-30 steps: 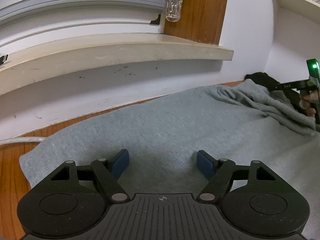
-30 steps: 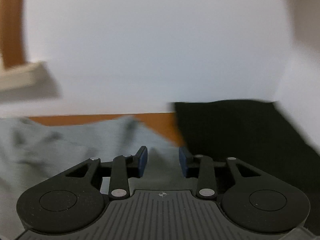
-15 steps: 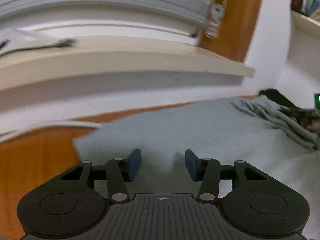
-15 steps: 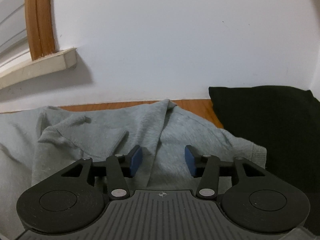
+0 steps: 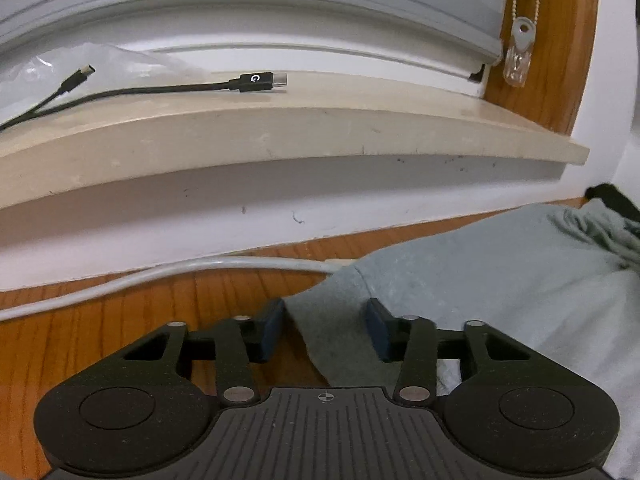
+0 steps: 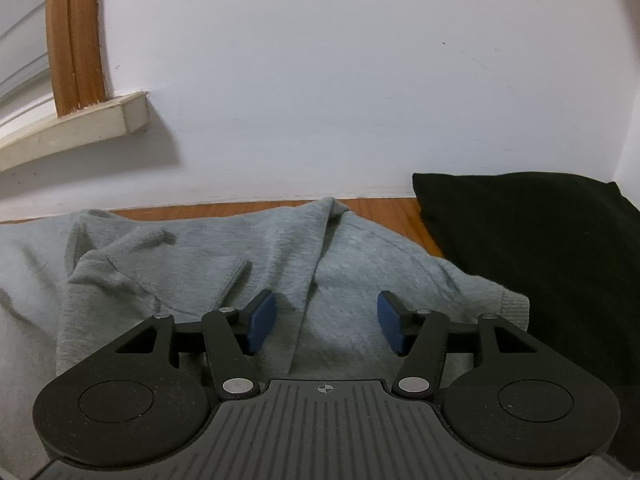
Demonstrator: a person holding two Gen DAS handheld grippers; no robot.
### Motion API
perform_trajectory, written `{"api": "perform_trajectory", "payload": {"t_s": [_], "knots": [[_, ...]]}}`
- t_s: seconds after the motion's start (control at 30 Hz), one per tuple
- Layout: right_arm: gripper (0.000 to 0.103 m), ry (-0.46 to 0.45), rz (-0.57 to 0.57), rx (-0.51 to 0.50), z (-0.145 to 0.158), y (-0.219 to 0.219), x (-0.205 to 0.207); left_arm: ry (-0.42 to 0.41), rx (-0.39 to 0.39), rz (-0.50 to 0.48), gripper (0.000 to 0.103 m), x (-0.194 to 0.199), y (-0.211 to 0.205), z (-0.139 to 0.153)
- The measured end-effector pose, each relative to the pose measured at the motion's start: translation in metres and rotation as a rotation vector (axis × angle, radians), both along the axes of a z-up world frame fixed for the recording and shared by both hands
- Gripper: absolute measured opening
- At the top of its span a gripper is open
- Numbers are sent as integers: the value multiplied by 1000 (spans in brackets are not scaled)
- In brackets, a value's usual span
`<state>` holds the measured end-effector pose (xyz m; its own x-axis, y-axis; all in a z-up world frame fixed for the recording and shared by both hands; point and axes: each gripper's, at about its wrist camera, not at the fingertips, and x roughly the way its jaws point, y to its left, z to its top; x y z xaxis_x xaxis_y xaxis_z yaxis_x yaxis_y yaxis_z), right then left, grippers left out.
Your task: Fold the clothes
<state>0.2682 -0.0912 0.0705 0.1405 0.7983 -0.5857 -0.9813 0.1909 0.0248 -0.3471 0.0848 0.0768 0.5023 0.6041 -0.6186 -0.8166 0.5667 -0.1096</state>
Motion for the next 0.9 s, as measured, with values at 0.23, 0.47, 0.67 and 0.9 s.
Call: {"api": "perform_trajectory", "payload": {"t_s": [0.23,0.47,0.67,0.9], "knots": [[57,-1,-1,-1,1,1,-2,5,202,79,13,-10,-23,24],[59,-10,-5,-2,1,1,-4,56,182,111,47,1,-26,25],[61,-10,-22,9,3,-2,-2,-36,134,-52,78,39,-40,28],[44,-35,36,-16,34,-38,-24,-126,88,-230,79,92,-58,14]]}}
